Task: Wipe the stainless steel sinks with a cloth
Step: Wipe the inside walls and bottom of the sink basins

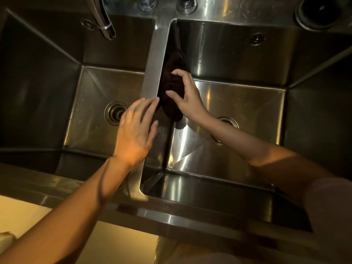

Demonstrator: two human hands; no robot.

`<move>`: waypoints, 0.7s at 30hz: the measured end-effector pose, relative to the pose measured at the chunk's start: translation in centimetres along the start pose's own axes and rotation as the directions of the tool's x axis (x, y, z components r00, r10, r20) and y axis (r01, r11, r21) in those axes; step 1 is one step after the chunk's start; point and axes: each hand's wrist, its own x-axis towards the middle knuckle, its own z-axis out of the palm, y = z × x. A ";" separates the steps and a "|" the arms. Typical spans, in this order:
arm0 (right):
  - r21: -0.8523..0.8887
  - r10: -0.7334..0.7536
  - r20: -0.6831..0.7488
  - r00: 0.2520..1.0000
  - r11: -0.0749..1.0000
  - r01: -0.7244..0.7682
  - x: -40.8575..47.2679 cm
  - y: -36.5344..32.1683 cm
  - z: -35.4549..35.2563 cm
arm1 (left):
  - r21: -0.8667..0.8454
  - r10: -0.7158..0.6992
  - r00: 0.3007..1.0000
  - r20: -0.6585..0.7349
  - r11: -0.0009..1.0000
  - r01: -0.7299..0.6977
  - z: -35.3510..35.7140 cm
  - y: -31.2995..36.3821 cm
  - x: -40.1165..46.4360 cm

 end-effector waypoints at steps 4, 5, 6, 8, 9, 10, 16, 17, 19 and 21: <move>-0.087 0.084 0.060 0.995 0.993 -0.078 0.3 3.7 1.1 | 0.001 0.009 1.000 0.001 1.000 -0.009 0.1 -0.2 0.0; -0.112 0.119 0.078 0.990 0.988 -0.110 0.3 4.9 1.5 | -0.001 0.010 1.000 -0.002 1.000 -0.010 0.1 -0.2 0.0; -0.134 0.164 0.095 0.982 0.979 -0.150 0.3 5.9 1.8 | -0.004 0.011 1.000 -0.004 1.000 -0.011 0.1 -0.2 0.0; -0.158 0.267 0.119 0.956 0.956 -0.247 0.2 7.9 2.6 | -0.009 0.013 1.000 -0.007 1.000 -0.013 0.2 -0.2 0.1; -0.165 0.312 0.128 0.941 0.943 -0.290 0.0 8.8 2.9 | -0.009 0.014 1.000 -0.009 1.000 -0.014 0.2 -0.2 0.2; -0.179 0.347 0.138 0.928 0.930 -0.321 -0.2 9.6 3.1 | -0.007 0.015 1.000 -0.013 1.000 -0.015 0.2 -0.2 0.2; -0.247 0.420 0.122 0.899 0.890 -0.383 -0.7 11.9 3.7 | -0.003 0.017 1.000 -0.019 1.000 -0.017 0.1 -0.2 0.2; -0.234 0.422 0.112 0.900 0.891 -0.388 -0.7 11.6 3.7 | -0.002 0.020 1.000 -0.018 1.000 -0.020 0.1 -0.2 0.2; -0.193 0.412 0.095 0.906 0.901 -0.390 -0.8 10.6 3.5 | 0.002 0.018 1.000 -0.016 1.000 -0.018 0.1 -0.2 0.2; -0.150 0.369 0.068 0.927 0.922 -0.356 -1.4 8.6 3.3 | 0.002 0.013 1.000 -0.014 1.000 -0.013 0.0 -0.2 0.3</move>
